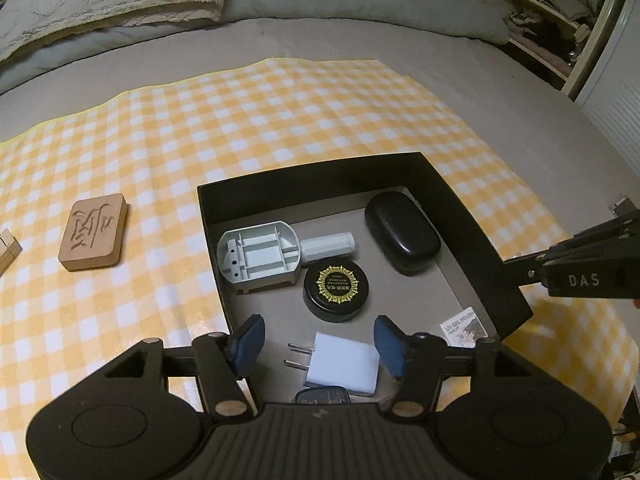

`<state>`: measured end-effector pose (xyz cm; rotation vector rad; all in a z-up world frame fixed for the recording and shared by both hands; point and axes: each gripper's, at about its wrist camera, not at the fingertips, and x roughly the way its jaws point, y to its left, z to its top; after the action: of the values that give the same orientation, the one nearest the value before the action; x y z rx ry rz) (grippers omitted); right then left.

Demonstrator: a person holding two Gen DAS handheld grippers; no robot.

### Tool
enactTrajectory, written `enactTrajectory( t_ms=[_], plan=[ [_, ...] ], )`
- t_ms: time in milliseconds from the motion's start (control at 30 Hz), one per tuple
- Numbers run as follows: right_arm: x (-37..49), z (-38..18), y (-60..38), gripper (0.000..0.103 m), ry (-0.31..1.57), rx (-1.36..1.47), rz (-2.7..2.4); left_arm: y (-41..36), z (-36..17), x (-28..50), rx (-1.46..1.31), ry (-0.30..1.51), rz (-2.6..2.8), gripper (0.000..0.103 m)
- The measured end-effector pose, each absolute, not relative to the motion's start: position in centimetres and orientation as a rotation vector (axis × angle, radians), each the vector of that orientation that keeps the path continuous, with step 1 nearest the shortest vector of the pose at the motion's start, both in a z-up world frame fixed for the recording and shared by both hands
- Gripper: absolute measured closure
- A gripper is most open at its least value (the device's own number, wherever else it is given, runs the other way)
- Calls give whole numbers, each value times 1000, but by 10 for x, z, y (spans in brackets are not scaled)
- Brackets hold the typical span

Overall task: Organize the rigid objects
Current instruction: 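Carry the white charger with the left tool into the box, then move the left tool to the carved brown wooden tile and grasp it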

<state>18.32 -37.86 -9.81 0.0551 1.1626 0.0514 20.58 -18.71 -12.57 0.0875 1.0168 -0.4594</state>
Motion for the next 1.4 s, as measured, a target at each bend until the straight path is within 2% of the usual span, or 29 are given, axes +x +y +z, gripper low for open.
enactTrajectory(
  t_ms=[133,700,1100,1400],
  plan=[
    [183,-98,-378,100,1163,57,51,-189,-124,204,83,1020,-468,38],
    [184,-98,-378,100,1164,53,50,-184,-101,188,6,1008,-544,0],
    [185,-99,-378,100,1165,48,47,-144,-62,204,-34,829,-450,0],
    [184,-99,-380,100,1164,41,47,-108,-75,243,1,785,-250,0]
  ],
)
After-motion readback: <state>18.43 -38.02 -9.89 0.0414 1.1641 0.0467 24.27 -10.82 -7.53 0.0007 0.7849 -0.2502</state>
